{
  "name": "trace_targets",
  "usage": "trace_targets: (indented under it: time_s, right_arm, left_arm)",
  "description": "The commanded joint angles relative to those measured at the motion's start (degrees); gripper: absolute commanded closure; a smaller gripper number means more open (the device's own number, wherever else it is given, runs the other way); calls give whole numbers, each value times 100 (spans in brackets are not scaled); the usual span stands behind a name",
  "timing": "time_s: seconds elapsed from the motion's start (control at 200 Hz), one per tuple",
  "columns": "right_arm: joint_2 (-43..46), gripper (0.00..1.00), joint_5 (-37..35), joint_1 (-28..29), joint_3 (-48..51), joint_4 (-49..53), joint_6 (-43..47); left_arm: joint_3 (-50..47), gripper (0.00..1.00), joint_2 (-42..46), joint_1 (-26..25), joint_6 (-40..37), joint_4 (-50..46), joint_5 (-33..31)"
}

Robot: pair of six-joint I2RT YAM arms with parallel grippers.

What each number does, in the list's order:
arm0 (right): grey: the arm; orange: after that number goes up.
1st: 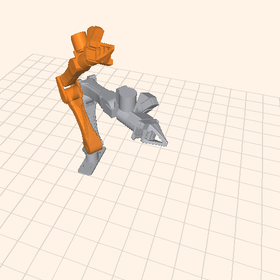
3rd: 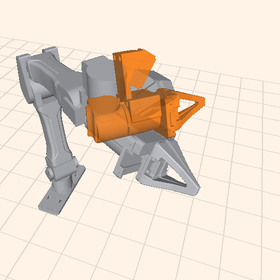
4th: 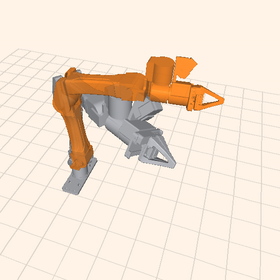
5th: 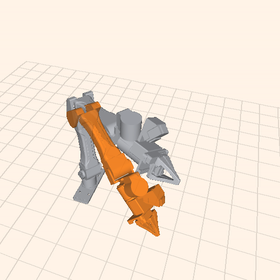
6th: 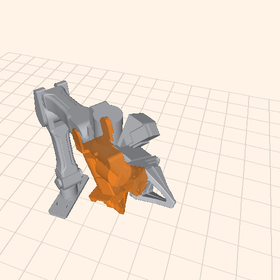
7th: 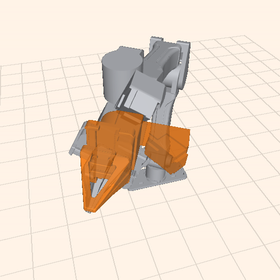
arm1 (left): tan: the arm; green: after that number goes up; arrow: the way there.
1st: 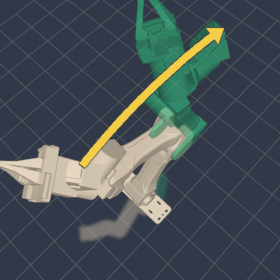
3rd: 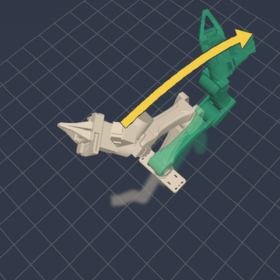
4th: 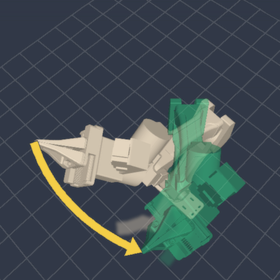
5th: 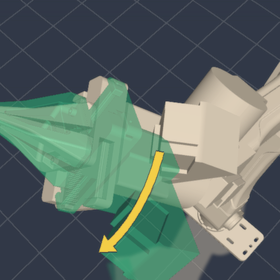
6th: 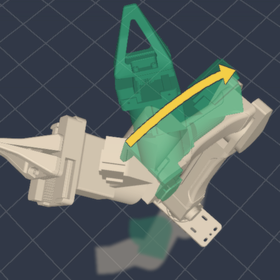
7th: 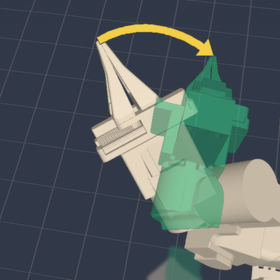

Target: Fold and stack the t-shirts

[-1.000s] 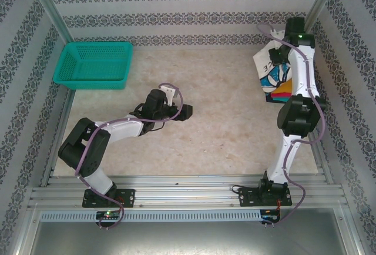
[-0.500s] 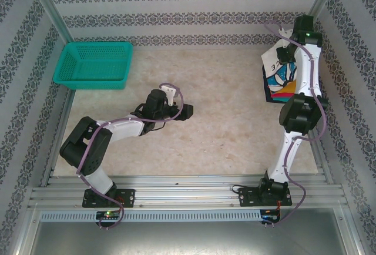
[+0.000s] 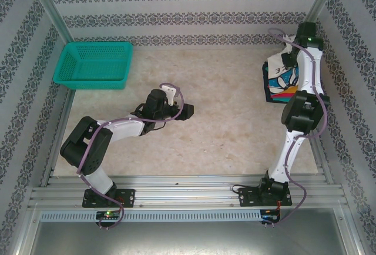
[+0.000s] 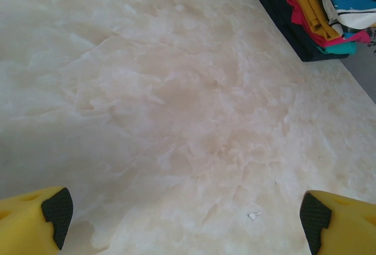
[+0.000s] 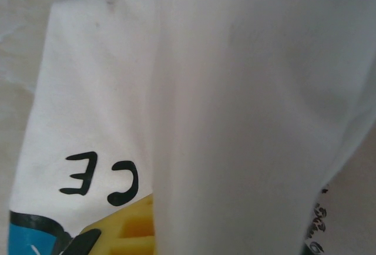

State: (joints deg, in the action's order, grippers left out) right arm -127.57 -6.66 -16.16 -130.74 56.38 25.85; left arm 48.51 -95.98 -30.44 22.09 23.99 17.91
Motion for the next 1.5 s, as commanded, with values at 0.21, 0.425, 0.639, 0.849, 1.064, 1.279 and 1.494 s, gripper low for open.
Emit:
trace_targets:
  time_s: [0.21, 0.425, 0.639, 0.849, 1.064, 1.279, 1.494]
  right_arm:
    - [127, 91, -472, -33, 275, -763, 397]
    - [131, 25, -739, -27, 321, -969, 439]
    - [172, 20, -928, -11, 386, -1107, 410]
    - [879, 19, -610, 66, 1103, -1678, -255]
    - [2192, 17, 53, 218, 3273, -3199, -1153]
    - [2776, 30, 529, 177, 4454, -3750, -2728]
    - [2925, 63, 927, -14, 5655, -5469, -4745]
  left_arm:
    - [-21, 0, -122, -85, 155, 498, 181]
    - [-5, 0, -118, -90, 173, 532, 221]
    - [-23, 0, -107, -85, 200, 580, 224]
    - [-44, 0, -87, -86, 217, 644, 234]
    - [-78, 0, -87, -86, 261, 792, 283]
    - [-128, 0, -43, -85, 226, 812, 352]
    - [-125, 0, -74, -85, 357, 985, 510]
